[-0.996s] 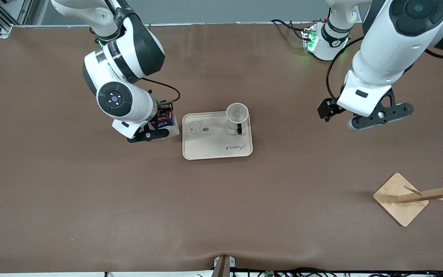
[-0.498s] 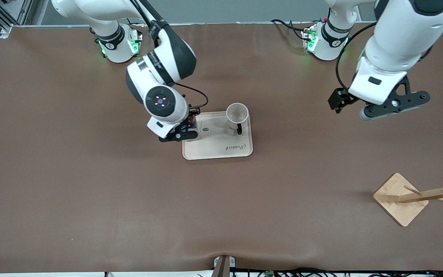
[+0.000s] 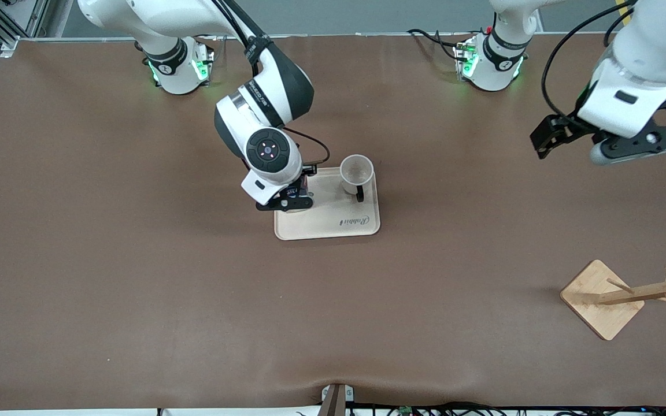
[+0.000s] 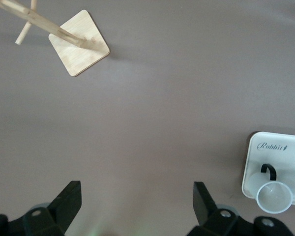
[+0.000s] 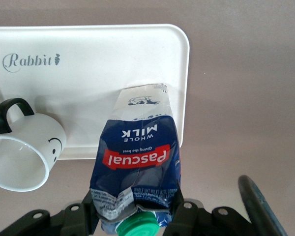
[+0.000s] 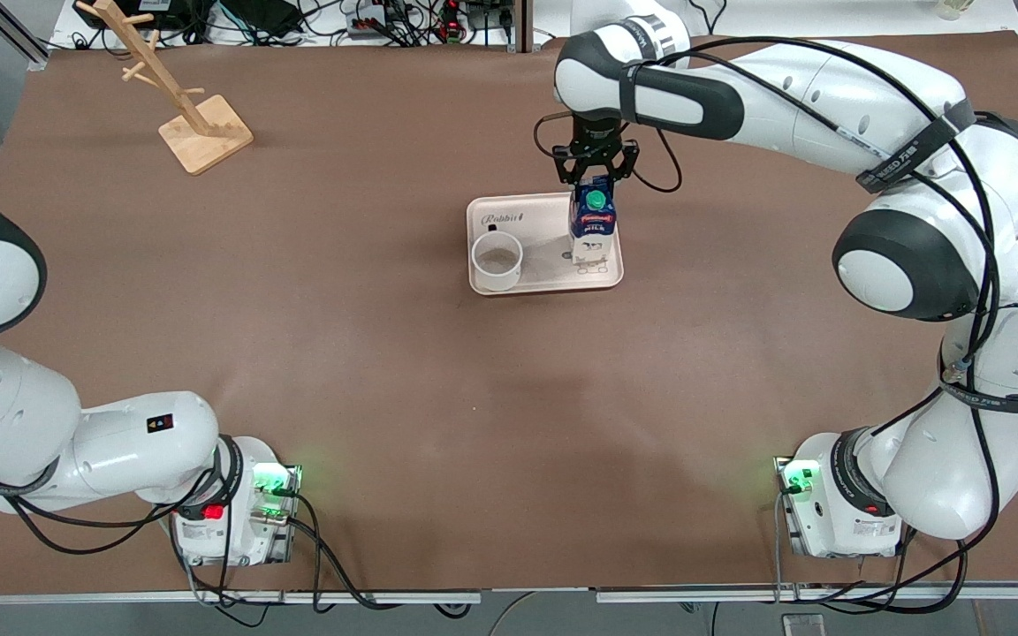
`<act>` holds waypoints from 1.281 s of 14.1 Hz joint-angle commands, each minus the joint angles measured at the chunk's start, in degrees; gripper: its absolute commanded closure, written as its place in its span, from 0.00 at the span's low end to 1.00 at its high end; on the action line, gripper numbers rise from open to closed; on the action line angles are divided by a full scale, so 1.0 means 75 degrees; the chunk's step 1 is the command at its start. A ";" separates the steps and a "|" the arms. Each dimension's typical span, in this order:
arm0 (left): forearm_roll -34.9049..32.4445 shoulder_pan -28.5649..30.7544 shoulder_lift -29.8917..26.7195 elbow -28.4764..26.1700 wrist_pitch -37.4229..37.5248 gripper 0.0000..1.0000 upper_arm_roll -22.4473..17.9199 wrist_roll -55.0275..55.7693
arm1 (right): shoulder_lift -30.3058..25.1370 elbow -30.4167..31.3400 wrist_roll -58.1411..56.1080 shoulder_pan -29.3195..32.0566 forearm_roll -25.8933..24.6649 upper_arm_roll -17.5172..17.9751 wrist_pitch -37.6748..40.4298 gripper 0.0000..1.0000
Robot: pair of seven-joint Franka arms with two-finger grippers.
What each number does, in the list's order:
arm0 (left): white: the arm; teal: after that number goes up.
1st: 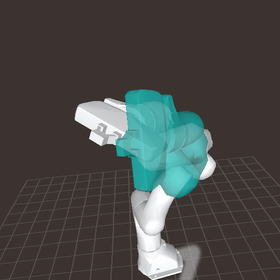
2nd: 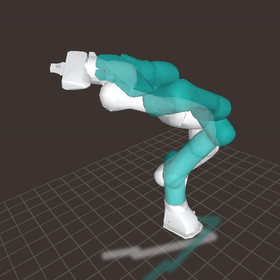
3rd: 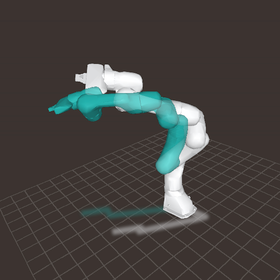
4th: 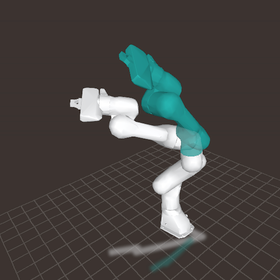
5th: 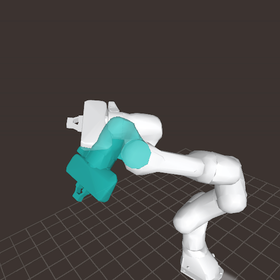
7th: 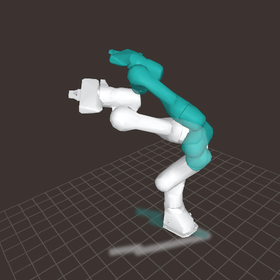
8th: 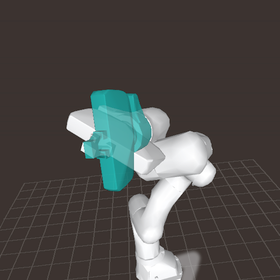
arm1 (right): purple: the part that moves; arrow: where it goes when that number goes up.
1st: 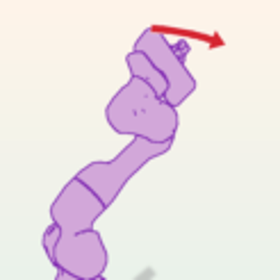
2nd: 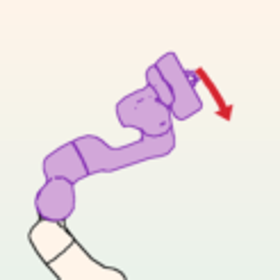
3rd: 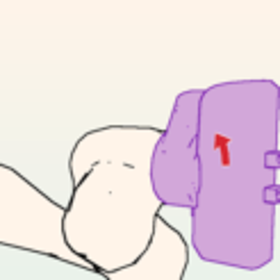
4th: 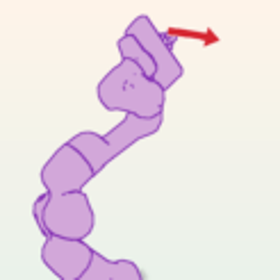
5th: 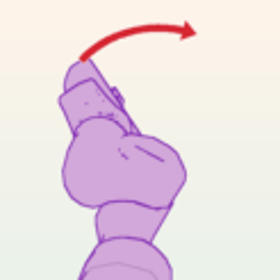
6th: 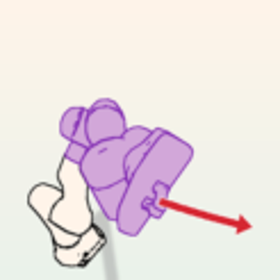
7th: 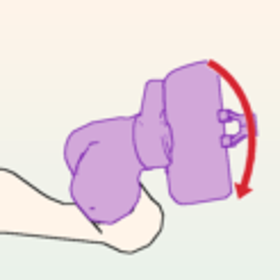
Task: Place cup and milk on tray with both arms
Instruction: 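Lower the milk carton onto the tray beside the mug and release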
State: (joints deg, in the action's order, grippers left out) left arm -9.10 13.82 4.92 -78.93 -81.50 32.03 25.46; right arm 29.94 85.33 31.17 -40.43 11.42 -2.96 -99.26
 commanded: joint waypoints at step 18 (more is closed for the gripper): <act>0.1214 -0.1855 -0.1511 -0.1570 -0.0593 0.00 -0.3227 -0.1238 | 0.0180 -0.2258 0.0062 0.0772 -0.0186 -0.0167 0.2251 0.00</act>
State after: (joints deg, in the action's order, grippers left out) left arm -1.07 0.63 -4.80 -88.90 -84.26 8.88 17.29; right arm 30.63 72.89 31.95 -36.47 10.75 -4.59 -86.41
